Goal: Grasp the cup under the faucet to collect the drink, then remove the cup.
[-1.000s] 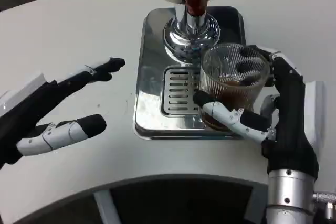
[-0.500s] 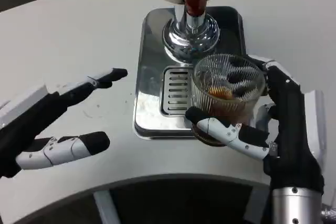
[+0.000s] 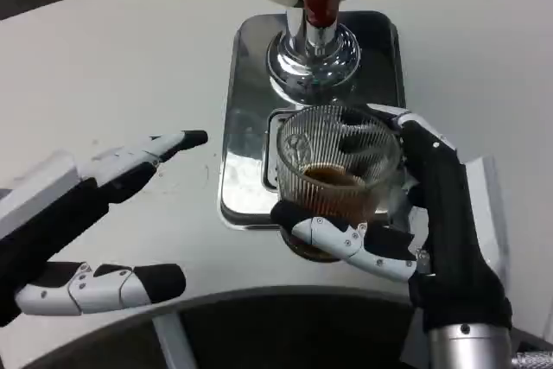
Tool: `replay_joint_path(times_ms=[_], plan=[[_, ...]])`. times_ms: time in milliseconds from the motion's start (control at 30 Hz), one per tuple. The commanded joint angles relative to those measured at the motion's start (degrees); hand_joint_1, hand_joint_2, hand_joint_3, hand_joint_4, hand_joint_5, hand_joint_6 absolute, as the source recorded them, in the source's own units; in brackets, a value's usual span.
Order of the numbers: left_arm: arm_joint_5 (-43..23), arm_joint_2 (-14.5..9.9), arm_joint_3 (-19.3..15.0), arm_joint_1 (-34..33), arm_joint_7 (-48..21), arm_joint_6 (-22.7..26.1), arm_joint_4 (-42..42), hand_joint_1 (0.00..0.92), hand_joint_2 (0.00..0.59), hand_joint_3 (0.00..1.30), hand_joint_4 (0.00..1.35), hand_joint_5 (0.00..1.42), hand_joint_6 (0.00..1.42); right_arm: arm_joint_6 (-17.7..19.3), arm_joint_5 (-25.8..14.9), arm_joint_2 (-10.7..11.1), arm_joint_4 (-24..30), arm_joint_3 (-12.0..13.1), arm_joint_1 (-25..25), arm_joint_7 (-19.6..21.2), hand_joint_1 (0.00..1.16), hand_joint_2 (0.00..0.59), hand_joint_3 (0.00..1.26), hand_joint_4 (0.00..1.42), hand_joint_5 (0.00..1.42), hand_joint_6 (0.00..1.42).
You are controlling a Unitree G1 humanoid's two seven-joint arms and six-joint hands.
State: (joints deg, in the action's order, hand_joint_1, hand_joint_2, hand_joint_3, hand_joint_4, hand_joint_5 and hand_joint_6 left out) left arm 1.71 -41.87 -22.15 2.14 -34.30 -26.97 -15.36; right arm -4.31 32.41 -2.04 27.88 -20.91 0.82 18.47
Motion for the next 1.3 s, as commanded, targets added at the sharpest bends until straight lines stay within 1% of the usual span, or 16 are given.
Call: replay_joint_path(times_ms=[33, 267, 433, 733, 867, 1067, 1300], plan=[[1.7, -0.8, -2.5, 3.6, 1.0, -0.2, -2.7, 0.000, 0.084, 0.02, 0.00, 0.00, 0.03, 3.9, 0.0, 0.3, 3.1, -0.9, 0.0, -1.7, 1.11, 0.122, 0.94, 1.13, 1.32, 1.42], [2.9, -0.5, -5.8, 8.4, 0.9, 1.3, -6.7, 0.000, 0.084, 0.01, 0.00, 0.00, 0.02, 5.1, -0.9, 1.8, 4.8, -1.1, 0.7, -5.3, 1.11, 0.121, 0.94, 1.14, 1.32, 1.42], [3.2, 0.0, -6.7, 10.8, 0.9, 2.0, -8.5, 0.000, 0.084, 0.01, 0.00, 0.00, 0.02, 6.5, -0.8, 2.9, 5.3, -1.1, 0.7, -7.0, 1.11, 0.122, 0.94, 1.14, 1.32, 1.42], [3.5, 1.4, -9.0, 15.7, 1.3, 2.8, -11.4, 0.000, 0.084, 0.01, 0.00, 0.00, 0.00, 7.2, -1.7, 3.0, 5.9, -1.3, 1.5, -9.4, 1.12, 0.125, 0.94, 1.14, 1.31, 1.40], [3.7, 2.4, -10.3, 18.0, 1.7, 2.0, -12.2, 0.000, 0.084, 0.01, 0.00, 0.00, 0.00, 7.3, -2.2, 3.1, 6.0, -1.3, 1.6, -10.2, 1.12, 0.124, 0.94, 1.14, 1.31, 1.40], [3.8, 2.5, -11.5, 19.3, 1.8, 0.5, -12.5, 0.000, 0.081, 0.01, 0.00, 0.00, 0.00, 7.5, -2.4, 3.2, 6.6, -1.6, 2.1, -11.5, 1.12, 0.123, 0.94, 1.14, 1.31, 1.40], [3.5, 1.4, -10.3, 19.0, 0.9, -2.4, -12.3, 0.000, 0.079, 0.01, 0.00, 0.00, 0.00, 7.6, -2.6, 3.8, 7.8, -1.3, 3.0, -12.2, 1.12, 0.123, 0.94, 1.14, 1.31, 1.40]])
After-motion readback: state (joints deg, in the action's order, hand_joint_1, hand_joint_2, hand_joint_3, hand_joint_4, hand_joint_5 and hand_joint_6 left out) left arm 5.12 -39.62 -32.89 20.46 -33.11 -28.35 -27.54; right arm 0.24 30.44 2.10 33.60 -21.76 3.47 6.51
